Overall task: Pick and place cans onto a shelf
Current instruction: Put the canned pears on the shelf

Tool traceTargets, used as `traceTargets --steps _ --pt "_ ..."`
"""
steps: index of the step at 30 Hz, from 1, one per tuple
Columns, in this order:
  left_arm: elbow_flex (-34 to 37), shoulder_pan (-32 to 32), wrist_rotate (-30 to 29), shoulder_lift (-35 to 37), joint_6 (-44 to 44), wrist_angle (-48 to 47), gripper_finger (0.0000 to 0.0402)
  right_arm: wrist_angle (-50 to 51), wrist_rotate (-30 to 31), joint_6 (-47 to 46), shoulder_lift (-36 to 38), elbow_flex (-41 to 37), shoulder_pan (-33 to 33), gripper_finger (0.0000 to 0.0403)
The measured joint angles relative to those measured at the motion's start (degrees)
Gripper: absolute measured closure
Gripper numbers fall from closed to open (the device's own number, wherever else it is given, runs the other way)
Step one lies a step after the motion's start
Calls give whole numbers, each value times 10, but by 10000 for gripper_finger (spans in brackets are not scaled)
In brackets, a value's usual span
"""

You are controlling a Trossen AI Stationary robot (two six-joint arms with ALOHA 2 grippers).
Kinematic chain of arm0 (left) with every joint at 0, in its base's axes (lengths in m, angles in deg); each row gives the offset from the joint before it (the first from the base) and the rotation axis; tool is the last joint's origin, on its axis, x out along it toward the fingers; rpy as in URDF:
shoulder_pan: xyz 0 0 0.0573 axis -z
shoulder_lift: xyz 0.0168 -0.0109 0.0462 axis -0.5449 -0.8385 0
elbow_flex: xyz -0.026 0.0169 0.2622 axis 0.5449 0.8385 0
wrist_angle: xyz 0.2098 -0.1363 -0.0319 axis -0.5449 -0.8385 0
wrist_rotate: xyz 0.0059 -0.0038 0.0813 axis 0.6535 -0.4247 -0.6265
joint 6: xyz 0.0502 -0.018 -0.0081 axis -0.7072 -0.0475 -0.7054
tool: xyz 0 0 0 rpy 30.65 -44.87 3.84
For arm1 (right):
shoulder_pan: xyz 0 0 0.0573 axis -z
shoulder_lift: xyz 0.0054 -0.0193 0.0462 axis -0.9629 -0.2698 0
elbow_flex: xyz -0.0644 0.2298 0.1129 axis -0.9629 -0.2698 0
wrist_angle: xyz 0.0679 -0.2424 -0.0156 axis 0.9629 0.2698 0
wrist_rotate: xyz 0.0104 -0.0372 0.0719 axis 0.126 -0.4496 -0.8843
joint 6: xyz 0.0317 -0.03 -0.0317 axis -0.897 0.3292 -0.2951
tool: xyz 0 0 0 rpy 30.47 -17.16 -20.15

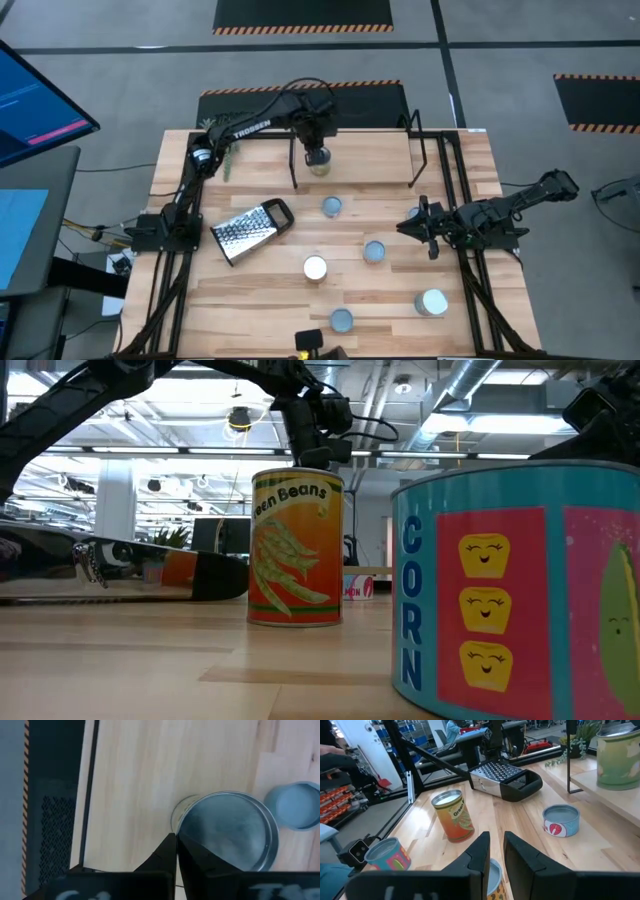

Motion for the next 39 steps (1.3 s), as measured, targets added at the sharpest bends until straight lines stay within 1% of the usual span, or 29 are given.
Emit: traceTargets --steps 4,9,13,14,18,23,25,28,30,31,33,35,37,39 --pt "0 -8 0 0 0 4 385 2 -16 0 0 0 0 321" --pt "0 -15 -1 0 0 5 348 5 -40 0 0 0 0 321" --pt "-1 -17 -32 0 -1 4 322 5 -42 0 0 0 0 321" --pt "-4 -17 -28 0 2 1 318 5 -42 0 0 0 0 321" --pt "-34 -5 18 2 -14 -13 307 5 -42 1 0 0 0 321" --pt "-87 19 16 4 -15 -39 305 5 -42 1 0 0 0 321" --pt "-88 29 47 7 -16 -51 305 5 -42 1 0 0 0 321" --pt "-85 40 117 7 -26 -83 305 5 -42 1 -2 0 0 321" --pt "-86 52 145 0 -16 -80 305 5 -43 1 -8 0 0 321" --pt "-85 56 149 -5 -10 -85 305 5 -43 1 -8 0 0 321" --pt "-80 69 146 -15 2 -70 305 4 -43 1 -14 0 0 321" --pt "-74 81 128 -20 23 -57 305 5 -44 1 -20 0 0 321" --pt "-64 94 92 -18 44 -28 305 5 -44 -2 -25 0 0 321" --pt "-59 106 42 -18 60 -14 305 5 -44 -4 -30 0 0 321"
